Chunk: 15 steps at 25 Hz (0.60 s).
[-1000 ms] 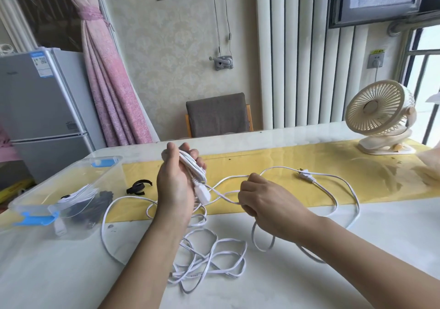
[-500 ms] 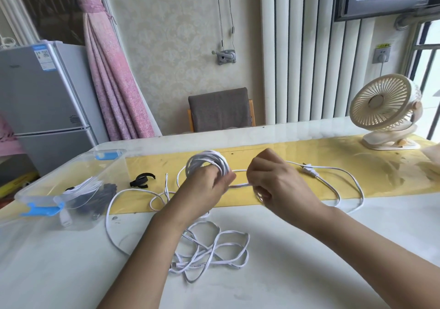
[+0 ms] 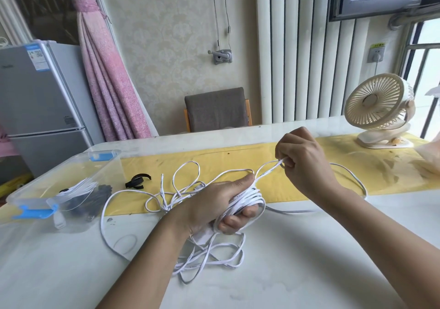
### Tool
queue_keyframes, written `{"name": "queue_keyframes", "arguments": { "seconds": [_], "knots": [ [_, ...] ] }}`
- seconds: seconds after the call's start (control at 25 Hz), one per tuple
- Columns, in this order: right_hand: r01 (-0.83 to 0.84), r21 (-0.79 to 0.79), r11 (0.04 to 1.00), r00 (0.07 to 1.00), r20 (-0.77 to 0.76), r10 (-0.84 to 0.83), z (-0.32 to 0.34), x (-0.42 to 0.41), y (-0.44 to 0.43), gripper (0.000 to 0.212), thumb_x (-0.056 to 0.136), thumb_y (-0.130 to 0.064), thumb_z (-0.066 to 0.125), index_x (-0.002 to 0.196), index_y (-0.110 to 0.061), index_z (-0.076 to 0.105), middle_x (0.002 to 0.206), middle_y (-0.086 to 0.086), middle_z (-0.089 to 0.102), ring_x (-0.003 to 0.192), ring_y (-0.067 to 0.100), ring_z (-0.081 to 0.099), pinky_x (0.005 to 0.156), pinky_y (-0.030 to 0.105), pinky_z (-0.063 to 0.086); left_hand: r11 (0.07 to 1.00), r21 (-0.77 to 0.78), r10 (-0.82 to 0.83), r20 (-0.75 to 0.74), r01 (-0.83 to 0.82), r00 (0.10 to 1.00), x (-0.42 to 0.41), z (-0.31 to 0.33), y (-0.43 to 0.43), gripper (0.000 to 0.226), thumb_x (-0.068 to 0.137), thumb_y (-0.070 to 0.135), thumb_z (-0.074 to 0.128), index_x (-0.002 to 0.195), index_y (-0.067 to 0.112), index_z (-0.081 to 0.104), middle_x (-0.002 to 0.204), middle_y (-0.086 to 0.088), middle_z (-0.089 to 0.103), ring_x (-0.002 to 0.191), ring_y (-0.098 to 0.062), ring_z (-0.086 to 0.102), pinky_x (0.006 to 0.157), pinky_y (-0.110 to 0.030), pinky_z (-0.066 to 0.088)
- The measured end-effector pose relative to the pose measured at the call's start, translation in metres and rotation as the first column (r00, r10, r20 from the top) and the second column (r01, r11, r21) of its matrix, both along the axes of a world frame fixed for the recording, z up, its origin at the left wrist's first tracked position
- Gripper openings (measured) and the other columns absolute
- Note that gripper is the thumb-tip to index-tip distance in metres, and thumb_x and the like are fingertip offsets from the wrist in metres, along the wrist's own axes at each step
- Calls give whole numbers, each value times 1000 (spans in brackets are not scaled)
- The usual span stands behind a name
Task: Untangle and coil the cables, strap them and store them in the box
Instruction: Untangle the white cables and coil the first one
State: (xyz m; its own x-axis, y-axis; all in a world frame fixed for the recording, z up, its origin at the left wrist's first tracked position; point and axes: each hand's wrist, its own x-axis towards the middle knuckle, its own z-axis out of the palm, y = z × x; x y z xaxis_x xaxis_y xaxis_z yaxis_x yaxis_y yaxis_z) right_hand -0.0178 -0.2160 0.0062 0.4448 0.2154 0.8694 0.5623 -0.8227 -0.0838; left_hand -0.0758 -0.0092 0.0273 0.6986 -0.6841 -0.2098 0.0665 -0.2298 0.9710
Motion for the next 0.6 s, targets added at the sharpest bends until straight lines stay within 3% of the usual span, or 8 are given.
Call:
{"name": "queue_keyframes", "arguments": {
  "seconds": [0.12,0.2,0.28,0.36,0.48,0.6],
  "knots": [
    [51,-5,999,999,-12,-51,0,1,-2,26,56,15,41,51,-10,44,58,-1,50,73,14,30,54,28,32,958,-257,-188,-230,127,955,5,4,7,51,85,60,44,57,18,48,41,8,32,32,-5,22,32,-16,17],
    [66,-27,997,997,-26,-66,-2,2,2,32,55,20,47,49,-11,42,58,0,50,70,18,34,49,33,38,830,-516,-388,-261,212,884,11,5,11,45,91,53,43,67,16,51,44,8,34,35,-8,25,36,-19,18],
    [54,-65,996,998,-10,-55,-5,3,7,38,55,18,45,50,-18,34,56,-1,48,67,19,34,45,33,39,665,-723,-484,-223,190,846,14,10,16,40,98,44,35,74,14,46,46,5,31,36,-9,26,41,-21,18],
    [26,-105,994,1000,-7,-27,-11,4,8,32,57,9,35,53,-22,27,54,-5,42,65,18,33,46,28,33,498,-863,-461,-180,86,869,16,15,25,31,99,37,32,76,17,39,46,7,25,37,-5,21,43,-22,19],
    [-16,-147,989,999,-33,11,-18,6,5,27,61,2,28,54,-24,27,52,-4,47,63,17,34,47,24,30,222,-965,-371,-216,-139,903,23,19,53,23,95,26,32,78,16,44,50,6,30,42,-4,24,53,-24,25],
    [-84,-239,967,996,-51,74,-21,5,13,34,52,9,34,55,-25,27,53,-4,47,59,21,41,44,24,32,80,-949,-216,-314,-304,924,35,21,87,21,88,15,34,75,7,49,55,-2,40,47,-10,33,58,-25,29]
  ]
}}
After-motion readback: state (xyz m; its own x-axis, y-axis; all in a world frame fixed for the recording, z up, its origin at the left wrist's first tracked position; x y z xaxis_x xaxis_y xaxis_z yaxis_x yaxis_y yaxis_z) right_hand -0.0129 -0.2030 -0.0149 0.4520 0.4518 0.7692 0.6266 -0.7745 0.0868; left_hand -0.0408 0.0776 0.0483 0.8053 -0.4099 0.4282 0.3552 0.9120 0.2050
